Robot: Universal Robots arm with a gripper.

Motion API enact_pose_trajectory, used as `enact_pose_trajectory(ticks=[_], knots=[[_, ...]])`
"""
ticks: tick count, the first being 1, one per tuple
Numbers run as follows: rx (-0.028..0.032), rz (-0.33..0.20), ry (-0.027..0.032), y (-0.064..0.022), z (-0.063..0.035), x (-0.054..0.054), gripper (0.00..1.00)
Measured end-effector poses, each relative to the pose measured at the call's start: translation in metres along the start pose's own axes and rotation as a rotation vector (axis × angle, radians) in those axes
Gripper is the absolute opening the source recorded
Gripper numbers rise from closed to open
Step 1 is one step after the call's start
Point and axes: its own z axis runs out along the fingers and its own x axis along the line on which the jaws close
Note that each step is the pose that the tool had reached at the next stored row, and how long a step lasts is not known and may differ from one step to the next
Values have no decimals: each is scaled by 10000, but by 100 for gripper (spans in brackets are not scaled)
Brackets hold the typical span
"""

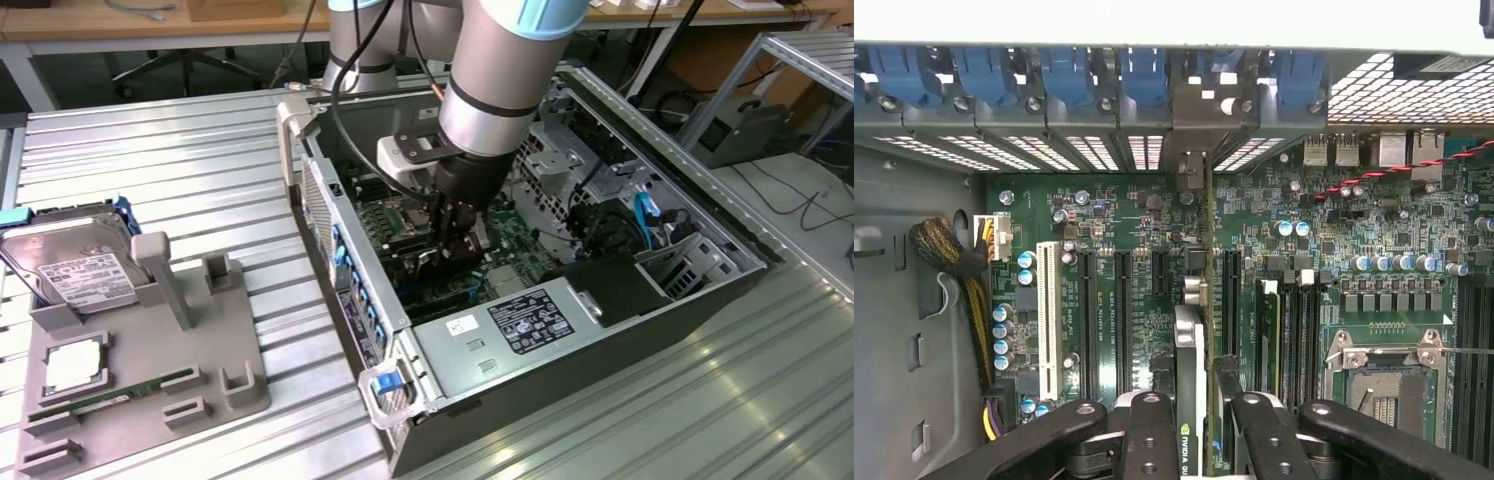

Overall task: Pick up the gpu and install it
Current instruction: 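Insert the gpu into the slot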

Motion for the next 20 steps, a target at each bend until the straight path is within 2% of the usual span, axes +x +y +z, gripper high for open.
enact_pose_trajectory(ticks=[9,12,13,14,15,20], knots=[[-1,1,4,1,8,-5,26],[4,1,-13,10,22,-5,26],[1,1,-1,10,18,-4,40],[0,1,0,10,17,-4,40],[1,2,0,10,17,-4,26],[0,1,1,14,50,-6,26]])
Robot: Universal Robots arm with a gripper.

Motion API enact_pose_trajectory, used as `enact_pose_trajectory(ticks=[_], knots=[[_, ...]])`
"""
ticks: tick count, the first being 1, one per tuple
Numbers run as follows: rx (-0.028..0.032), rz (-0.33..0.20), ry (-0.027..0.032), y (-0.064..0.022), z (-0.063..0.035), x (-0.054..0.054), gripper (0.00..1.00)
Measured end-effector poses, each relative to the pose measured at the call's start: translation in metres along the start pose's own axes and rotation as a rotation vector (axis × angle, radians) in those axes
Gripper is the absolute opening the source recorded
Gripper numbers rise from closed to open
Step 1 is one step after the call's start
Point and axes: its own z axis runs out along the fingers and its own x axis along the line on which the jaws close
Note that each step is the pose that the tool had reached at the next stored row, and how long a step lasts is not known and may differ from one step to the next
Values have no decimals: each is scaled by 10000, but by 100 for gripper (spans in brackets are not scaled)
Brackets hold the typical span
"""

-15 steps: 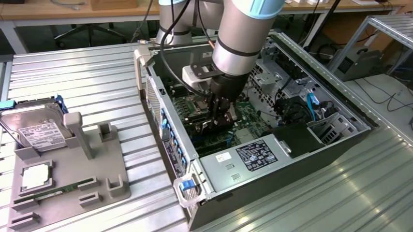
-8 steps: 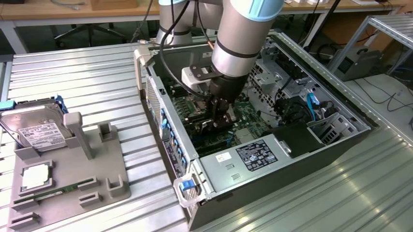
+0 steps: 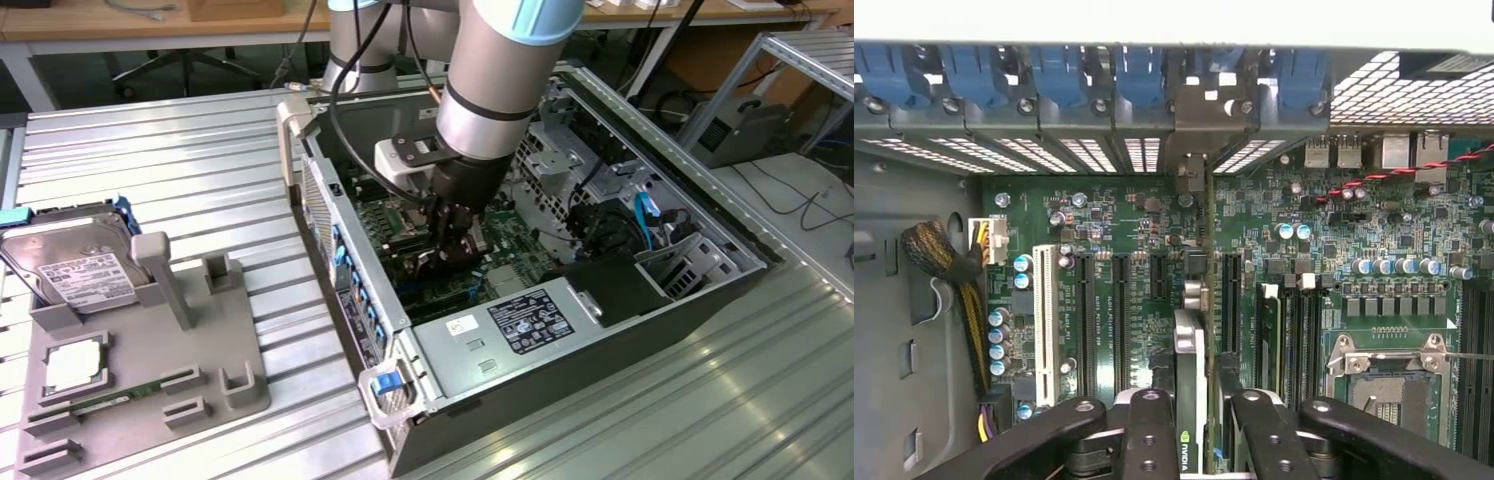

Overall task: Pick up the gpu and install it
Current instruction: 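Insert the gpu into the slot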

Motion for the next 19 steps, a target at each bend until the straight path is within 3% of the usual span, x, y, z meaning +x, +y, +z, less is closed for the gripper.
enact_pose_trajectory(ticks=[19], knots=[[1,0,-1,6,4,0,26]])
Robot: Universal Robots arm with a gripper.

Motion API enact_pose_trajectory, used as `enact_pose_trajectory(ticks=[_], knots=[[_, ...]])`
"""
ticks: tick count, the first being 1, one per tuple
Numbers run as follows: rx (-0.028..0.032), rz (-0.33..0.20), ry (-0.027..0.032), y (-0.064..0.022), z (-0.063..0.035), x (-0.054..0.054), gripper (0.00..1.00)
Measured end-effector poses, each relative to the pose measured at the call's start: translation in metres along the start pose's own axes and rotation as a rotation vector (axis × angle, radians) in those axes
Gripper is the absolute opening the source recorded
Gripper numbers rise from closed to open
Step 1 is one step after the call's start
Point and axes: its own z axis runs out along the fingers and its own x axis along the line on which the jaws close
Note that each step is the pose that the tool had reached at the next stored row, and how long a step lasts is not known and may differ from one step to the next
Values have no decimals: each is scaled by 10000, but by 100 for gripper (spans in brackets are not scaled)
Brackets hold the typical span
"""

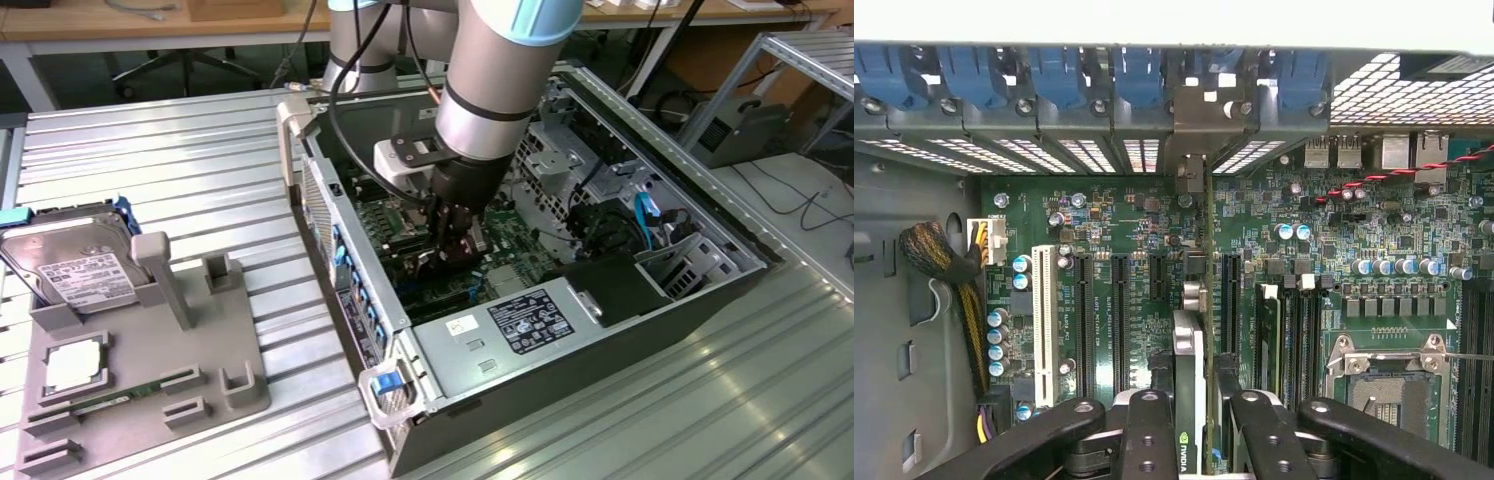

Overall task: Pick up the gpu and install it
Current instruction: 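Insert the gpu into the slot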

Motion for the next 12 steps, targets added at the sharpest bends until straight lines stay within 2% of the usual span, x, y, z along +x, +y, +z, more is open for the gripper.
enact_pose_trajectory(ticks=[3,4,5,6,12], knots=[[4,0,-10,0,5,-1,27],[-1,1,1,0,-1,0,33],[1,1,-1,0,0,0,33],[0,1,0,0,0,0,40],[-1,1,-4,1,-6,8,40]])
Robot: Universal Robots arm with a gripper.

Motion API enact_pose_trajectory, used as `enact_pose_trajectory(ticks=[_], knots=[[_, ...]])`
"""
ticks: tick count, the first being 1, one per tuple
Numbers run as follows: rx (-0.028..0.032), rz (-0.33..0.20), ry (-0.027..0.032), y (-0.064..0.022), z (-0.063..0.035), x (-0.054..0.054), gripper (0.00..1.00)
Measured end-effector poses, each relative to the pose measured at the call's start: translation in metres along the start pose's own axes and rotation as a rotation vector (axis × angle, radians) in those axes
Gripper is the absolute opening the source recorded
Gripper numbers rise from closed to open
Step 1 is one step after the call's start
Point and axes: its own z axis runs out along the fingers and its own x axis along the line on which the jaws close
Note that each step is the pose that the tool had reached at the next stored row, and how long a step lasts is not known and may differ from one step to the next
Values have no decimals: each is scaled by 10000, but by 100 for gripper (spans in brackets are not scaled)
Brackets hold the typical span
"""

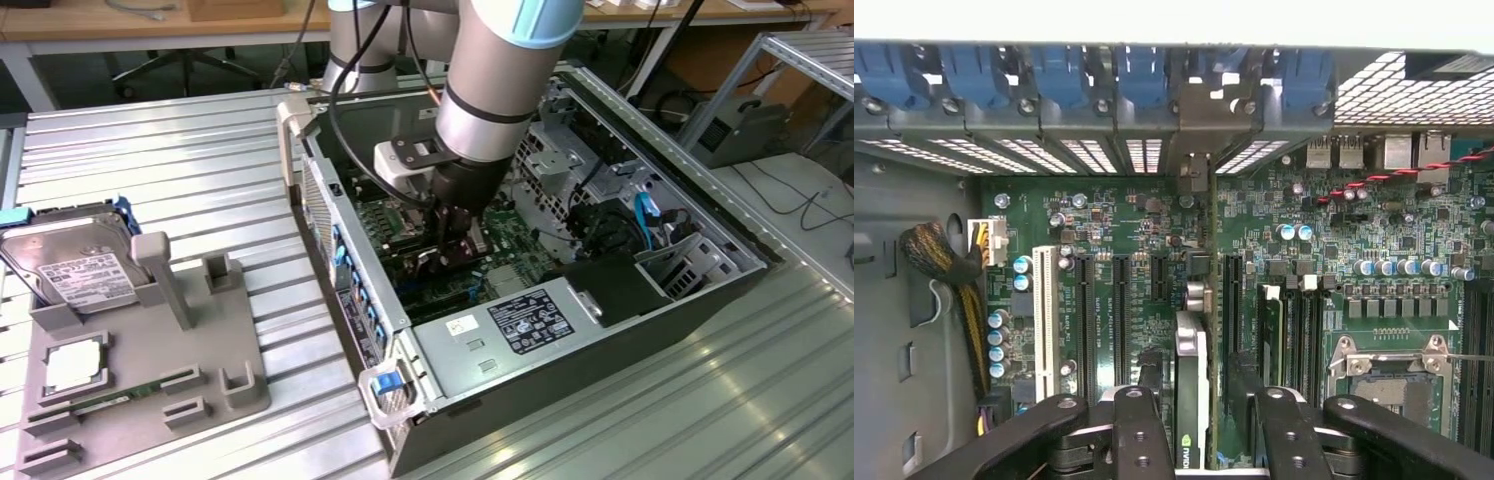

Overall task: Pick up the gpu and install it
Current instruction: 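Insert the gpu into the slot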

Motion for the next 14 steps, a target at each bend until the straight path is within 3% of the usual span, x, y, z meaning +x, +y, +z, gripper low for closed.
enact_pose_trajectory(ticks=[14], knots=[[1,-1,-18,0,-1,25,40]])
